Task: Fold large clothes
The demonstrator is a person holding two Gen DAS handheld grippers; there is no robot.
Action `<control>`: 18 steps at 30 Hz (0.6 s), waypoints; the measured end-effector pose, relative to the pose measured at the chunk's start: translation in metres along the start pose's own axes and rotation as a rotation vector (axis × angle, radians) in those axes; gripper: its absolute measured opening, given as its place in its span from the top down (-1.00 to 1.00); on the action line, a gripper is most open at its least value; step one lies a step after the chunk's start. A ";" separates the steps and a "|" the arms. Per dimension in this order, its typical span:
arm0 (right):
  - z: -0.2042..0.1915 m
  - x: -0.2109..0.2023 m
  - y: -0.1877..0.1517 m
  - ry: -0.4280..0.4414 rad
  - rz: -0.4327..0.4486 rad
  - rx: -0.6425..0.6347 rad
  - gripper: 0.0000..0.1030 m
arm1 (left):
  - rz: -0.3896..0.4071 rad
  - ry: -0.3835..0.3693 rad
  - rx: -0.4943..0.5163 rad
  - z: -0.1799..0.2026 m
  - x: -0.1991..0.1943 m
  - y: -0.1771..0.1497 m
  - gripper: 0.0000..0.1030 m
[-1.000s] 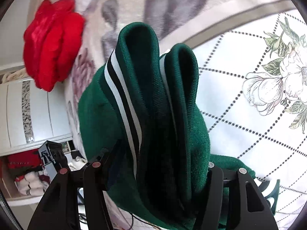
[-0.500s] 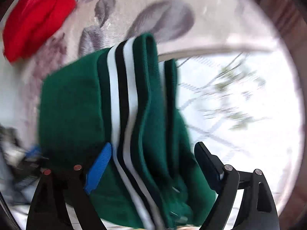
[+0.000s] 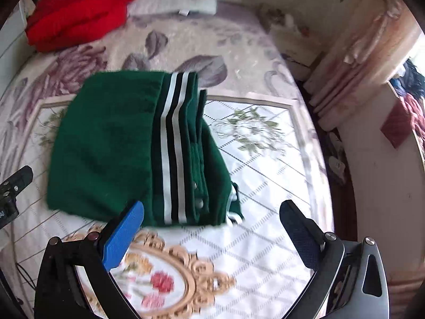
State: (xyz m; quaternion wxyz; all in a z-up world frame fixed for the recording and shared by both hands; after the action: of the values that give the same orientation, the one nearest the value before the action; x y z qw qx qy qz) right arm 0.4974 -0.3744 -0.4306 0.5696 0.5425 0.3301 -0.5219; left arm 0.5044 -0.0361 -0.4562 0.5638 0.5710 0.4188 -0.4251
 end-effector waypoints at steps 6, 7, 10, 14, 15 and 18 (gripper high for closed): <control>0.023 -0.114 -0.054 -0.014 0.086 0.039 -1.00 | 0.072 -0.007 0.005 -0.005 -0.106 -0.038 -1.00; 0.027 -0.140 -0.065 -0.029 0.110 0.041 -1.00 | 0.084 -0.010 0.008 -0.006 -0.126 -0.045 -1.00; 0.038 -0.204 -0.093 -0.042 0.162 0.050 -1.00 | 0.128 -0.010 0.009 -0.009 -0.184 -0.067 -1.00; 0.052 -0.292 -0.131 -0.036 0.219 0.065 -1.00 | 0.180 -0.018 0.007 -0.014 -0.260 -0.098 -1.00; 0.055 -0.314 -0.142 -0.036 0.235 0.068 -1.00 | 0.189 -0.024 0.006 -0.015 -0.273 -0.103 -1.00; 0.064 -0.376 -0.173 -0.033 0.279 0.073 -1.00 | 0.236 -0.024 0.013 -0.018 -0.325 -0.125 -1.00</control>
State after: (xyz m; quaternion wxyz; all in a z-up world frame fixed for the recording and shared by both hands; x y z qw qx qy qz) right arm 0.2309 -0.3242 -0.1113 0.6219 0.5948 0.2229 -0.4580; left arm 0.2912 -0.0163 -0.1813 0.6113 0.6148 0.3392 -0.3650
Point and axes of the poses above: each gripper's, at about its wrist camera, not at the fingertips, and x roughly the way its jaws point, z to its right, y to its top, the point moved 5 cm from there along x, roughly the way its jaws point, and after that the axes turned 11 degrees about -z, right-handed, at the moved point
